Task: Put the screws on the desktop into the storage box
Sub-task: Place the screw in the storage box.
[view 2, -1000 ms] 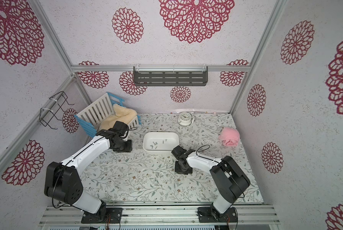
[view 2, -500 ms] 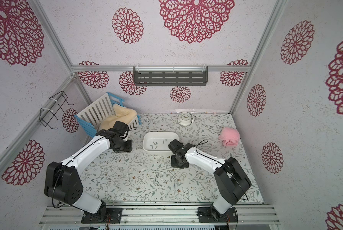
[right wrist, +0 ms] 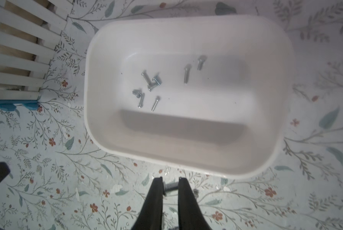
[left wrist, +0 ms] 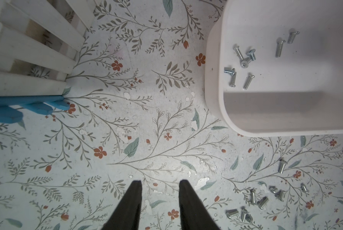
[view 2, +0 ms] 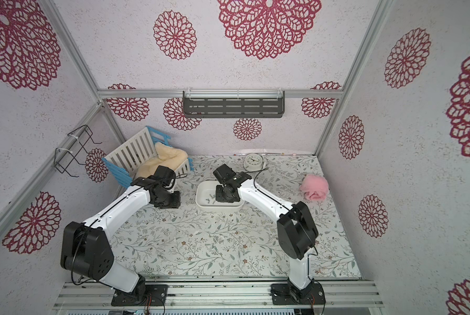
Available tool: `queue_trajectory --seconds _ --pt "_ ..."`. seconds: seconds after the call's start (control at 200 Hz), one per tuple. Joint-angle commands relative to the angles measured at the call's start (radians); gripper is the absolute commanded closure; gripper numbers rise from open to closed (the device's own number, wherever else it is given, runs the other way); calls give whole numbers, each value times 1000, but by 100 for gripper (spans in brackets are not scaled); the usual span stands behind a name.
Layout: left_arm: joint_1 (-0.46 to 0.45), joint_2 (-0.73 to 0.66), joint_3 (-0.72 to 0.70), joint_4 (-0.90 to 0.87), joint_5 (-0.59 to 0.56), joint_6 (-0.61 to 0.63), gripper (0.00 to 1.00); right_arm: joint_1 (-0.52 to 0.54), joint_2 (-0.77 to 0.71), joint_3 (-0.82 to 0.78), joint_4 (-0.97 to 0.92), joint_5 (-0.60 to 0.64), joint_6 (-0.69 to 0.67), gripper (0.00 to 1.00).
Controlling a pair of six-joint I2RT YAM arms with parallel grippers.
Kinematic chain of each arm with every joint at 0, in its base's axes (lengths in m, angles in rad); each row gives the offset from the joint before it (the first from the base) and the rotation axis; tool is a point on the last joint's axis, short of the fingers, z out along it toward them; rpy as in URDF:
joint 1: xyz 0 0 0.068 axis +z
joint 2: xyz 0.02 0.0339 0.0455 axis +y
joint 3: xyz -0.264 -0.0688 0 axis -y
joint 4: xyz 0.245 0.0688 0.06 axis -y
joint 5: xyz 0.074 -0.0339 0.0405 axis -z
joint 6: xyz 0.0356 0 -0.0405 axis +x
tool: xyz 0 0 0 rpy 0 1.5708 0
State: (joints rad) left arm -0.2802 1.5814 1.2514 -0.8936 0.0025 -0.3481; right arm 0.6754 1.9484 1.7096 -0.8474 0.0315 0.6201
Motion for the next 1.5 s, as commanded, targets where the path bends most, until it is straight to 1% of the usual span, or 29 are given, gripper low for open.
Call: queue_trajectory --seconds 0.0,0.16,0.315,0.375,0.42,0.67,0.805,0.916,1.006,1.121,1.221,1.281,1.346,1.416,1.496 --pt "12 -27 -10 22 -2 -3 63 -7 115 136 -29 4 -39 84" --pt "16 -29 -10 22 -1 -2 63 -6 316 399 -112 -4 -55 84" --pt "17 -33 -10 21 1 -3 63 -9 521 698 -228 -3 -59 84" --pt "18 -32 -10 21 2 -3 63 -11 579 776 -257 -11 -55 84" --pt "17 -33 -10 21 1 -3 63 -12 603 799 -261 -15 -50 84" --pt "20 -27 -9 21 11 -4 63 -17 636 797 -248 -31 -37 82" --pt "20 -26 -7 21 12 -5 63 -17 640 795 -252 -31 -36 76" --pt "20 -23 -8 21 12 -4 63 -16 635 795 -254 -31 -37 67" --pt "21 -21 -7 22 12 -6 63 -11 616 795 -255 -24 -37 62" --pt "22 -21 -7 21 10 -5 63 2 561 794 -255 10 -38 59" --pt "21 -19 -7 22 10 -5 63 23 488 779 -253 65 -39 58" --pt "22 -18 -7 23 11 -7 63 38 434 738 -240 105 -38 57" --pt "21 -18 -7 21 10 -7 62 55 357 652 -207 148 -28 56" --pt "21 -18 -9 23 10 -7 62 71 263 518 -143 178 -12 56" --pt "21 -18 -9 23 13 -8 62 83 140 325 -52 194 19 56"
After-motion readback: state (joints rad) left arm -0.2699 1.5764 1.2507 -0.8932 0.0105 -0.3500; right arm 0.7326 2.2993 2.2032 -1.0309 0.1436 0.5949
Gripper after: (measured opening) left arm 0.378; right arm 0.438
